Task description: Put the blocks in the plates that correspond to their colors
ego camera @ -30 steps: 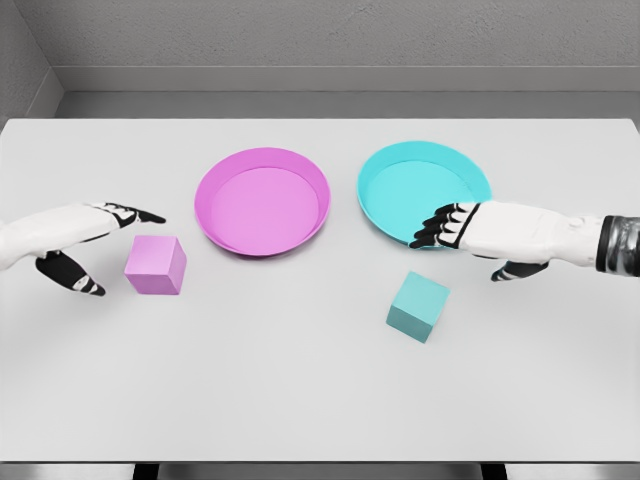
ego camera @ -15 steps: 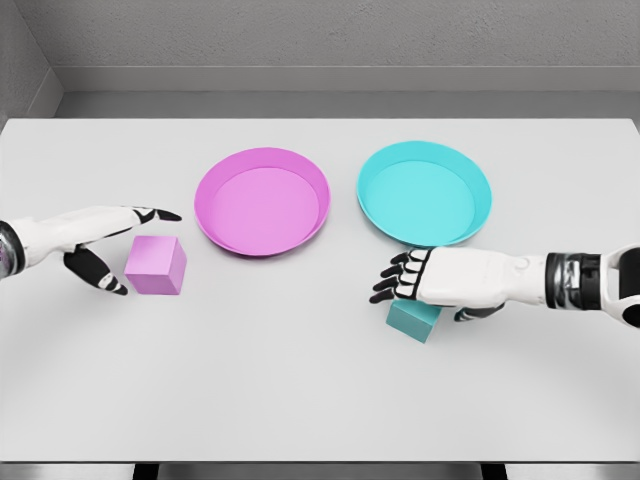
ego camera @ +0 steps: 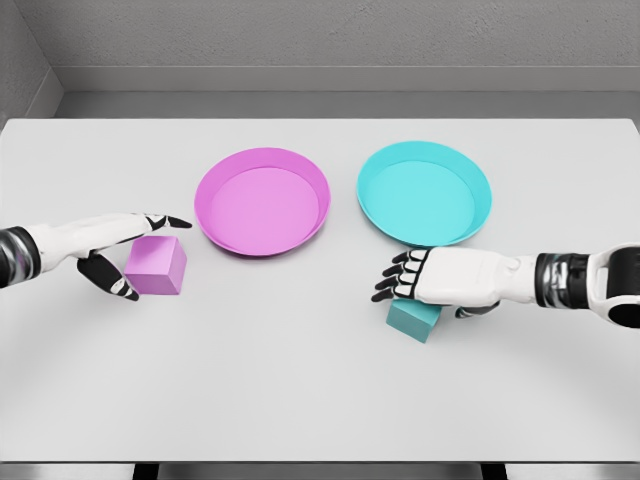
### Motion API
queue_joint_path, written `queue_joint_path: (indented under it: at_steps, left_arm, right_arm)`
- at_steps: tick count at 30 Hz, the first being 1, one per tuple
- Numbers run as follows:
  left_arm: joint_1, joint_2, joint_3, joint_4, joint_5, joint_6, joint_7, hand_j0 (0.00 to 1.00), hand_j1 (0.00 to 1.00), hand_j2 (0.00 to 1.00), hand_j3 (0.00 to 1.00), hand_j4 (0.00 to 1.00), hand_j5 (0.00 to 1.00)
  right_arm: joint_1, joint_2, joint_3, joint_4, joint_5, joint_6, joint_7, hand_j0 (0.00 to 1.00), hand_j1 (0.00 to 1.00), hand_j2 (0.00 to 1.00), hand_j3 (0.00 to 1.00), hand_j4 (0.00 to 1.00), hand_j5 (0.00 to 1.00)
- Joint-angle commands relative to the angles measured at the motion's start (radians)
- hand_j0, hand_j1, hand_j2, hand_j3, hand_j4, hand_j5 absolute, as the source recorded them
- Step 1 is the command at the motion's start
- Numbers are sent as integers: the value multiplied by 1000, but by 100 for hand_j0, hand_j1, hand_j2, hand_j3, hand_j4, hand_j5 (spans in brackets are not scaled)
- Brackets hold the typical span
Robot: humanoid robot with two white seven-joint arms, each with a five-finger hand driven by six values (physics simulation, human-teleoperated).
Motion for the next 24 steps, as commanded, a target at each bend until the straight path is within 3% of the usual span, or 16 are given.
queue_joint_path:
  at_steps: [1, 3, 6, 10, 11, 15, 19, 21, 24]
  left_arm:
    - [0, -3, -2, 11, 1, 0, 0, 100, 100, 100, 100, 100, 100]
    - [-6, -14, -7, 22, 1, 0, 0, 100, 100, 100, 100, 100, 100]
    - [-6, -37, -11, 27, -36, 0, 0, 100, 100, 100, 100, 100, 100]
    - [-8, -37, -22, 27, -42, 0, 2, 100, 100, 100, 100, 100, 100]
    - [-8, -37, -22, 28, -42, 0, 2, 100, 100, 100, 100, 100, 100]
    - [-8, -37, -24, 28, -42, 0, 0, 100, 100, 100, 100, 100, 100]
    - [-8, -39, -30, 27, -42, 0, -1, 77, 77, 77, 77, 77, 77]
    - [-8, -39, -31, 27, -42, -2, -1, 70, 70, 70, 70, 70, 70]
    - [-8, -46, -38, 27, -42, -10, 0, 54, 54, 54, 54, 54, 54]
  right_arm:
    - [-2, 4, 17, 3, 4, 3, 0, 100, 100, 100, 100, 100, 100]
    - [-2, 4, 17, 3, 6, 3, 0, 83, 83, 83, 83, 83, 83]
    - [-2, 5, 18, 3, 4, 3, 0, 70, 70, 70, 70, 70, 70]
    - [-2, 5, 18, 4, 3, 3, 0, 70, 70, 70, 70, 70, 70]
    - [-2, 5, 18, 6, 3, 3, 0, 63, 63, 63, 63, 63, 63]
    - [-8, 7, 14, 29, -10, 3, 0, 63, 63, 63, 63, 63, 63]
    - [-12, 25, 6, 58, -27, 3, 0, 63, 63, 63, 63, 63, 63]
    - [-32, 25, 4, 99, -76, 3, 0, 63, 63, 63, 63, 63, 63]
    - [-40, 27, -58, 121, -117, 3, 0, 63, 63, 63, 63, 63, 63]
